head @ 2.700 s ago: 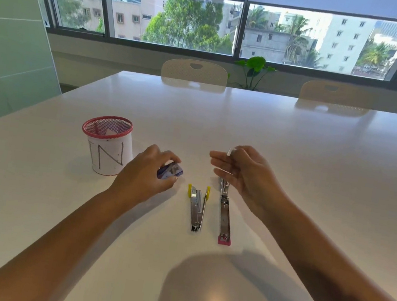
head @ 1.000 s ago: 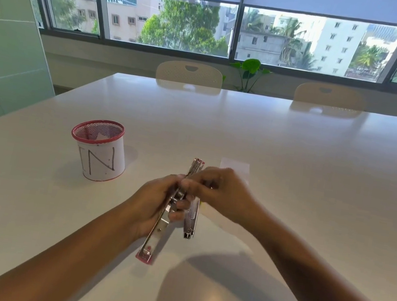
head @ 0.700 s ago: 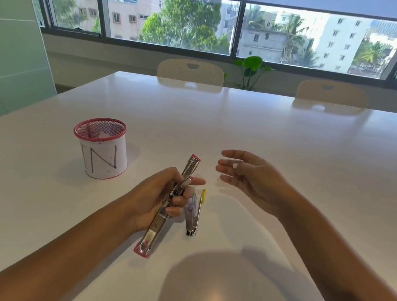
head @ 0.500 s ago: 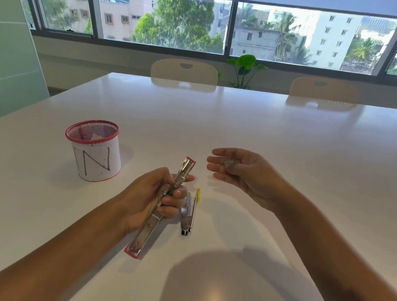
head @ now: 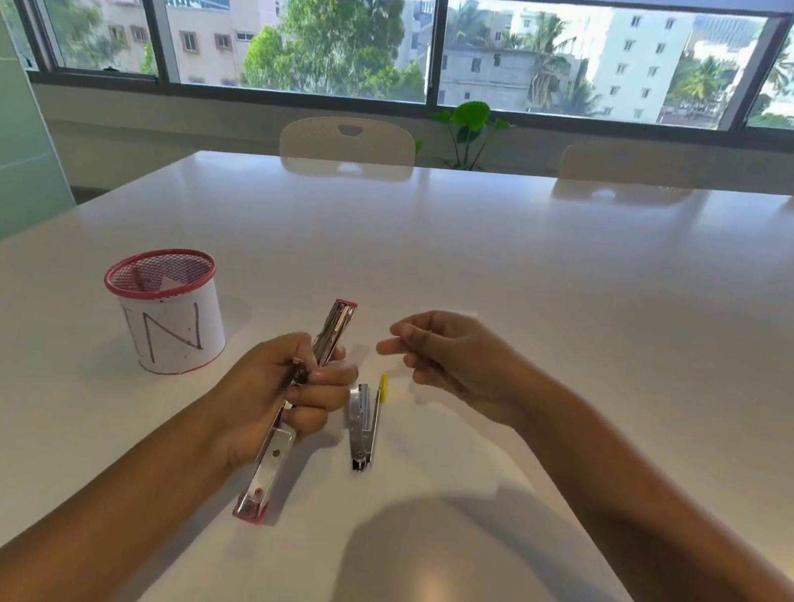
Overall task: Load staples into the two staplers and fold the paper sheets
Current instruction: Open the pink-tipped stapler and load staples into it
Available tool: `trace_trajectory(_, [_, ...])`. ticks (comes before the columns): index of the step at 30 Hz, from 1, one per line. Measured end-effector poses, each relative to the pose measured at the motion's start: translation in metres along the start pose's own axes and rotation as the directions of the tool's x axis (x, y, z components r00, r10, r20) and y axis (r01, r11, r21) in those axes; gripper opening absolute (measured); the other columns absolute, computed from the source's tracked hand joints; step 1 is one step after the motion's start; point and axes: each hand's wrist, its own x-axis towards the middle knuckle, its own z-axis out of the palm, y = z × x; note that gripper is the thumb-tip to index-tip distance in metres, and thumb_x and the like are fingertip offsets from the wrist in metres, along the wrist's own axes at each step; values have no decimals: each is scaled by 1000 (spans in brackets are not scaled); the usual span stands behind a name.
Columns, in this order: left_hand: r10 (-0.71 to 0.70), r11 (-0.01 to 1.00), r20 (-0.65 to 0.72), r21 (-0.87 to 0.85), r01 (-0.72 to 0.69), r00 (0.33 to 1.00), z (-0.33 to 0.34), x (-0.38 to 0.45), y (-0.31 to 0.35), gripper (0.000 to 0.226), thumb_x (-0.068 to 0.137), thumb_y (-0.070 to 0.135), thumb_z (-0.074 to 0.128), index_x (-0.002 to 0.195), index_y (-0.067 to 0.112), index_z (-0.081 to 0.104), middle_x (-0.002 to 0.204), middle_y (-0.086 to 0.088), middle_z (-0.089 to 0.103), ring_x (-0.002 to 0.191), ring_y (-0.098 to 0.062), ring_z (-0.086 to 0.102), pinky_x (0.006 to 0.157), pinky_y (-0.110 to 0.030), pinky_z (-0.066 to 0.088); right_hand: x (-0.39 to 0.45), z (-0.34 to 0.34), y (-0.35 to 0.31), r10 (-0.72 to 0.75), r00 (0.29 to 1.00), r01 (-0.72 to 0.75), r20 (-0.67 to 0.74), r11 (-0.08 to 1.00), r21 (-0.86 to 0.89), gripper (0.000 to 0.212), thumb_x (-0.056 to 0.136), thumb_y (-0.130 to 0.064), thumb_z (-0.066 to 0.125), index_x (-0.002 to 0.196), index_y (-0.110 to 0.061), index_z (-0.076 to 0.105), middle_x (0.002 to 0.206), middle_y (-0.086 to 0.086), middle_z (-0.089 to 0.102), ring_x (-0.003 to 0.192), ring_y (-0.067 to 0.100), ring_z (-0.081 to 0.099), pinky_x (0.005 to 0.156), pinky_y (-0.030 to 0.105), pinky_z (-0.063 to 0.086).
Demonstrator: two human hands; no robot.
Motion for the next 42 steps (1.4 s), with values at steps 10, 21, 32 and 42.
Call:
trace_trajectory(10, [-9,966,-16,258,13,1000,-1,-1,-7,17,65,4,62,79,5,53,68,-7,55,44,-8,39,35,-15,39,-1,4,-3,-72,997,72,-22,997,-34,7,92,-5,48,86,-9,48,93,11,66,71,14,68,69,24,56])
trace_trajectory(21, [84,895,-164,446,-2,983,10,-1,-14,17,71,3,45,87,5,50,75,-13,55,47,-14,49,36,-19,41,-4,-1,-6,-215,971,188,-109,958,-214,8,76,-3,70,78,-10,67,61,-5,69,60,4,67,64,15,55])
trace_trajectory(32, [92,877,-177,481,5,980,9,-2,-12,24,77,8,45,99,2,53,77,-12,60,49,-14,50,38,-19,42,-5,20,3,-419,908,330,21,683,-652,16,77,-12,71,93,-10,73,68,-18,62,57,-13,57,59,2,42])
trace_trajectory(42, [121,838,-194,545,4,973,10,-2,-13,22,85,11,47,101,3,61,77,-12,59,48,-12,47,37,-16,38,-10,19,0,-389,921,288,29,627,-724,14,82,-10,66,95,-9,72,78,-8,63,63,-7,54,61,-2,39])
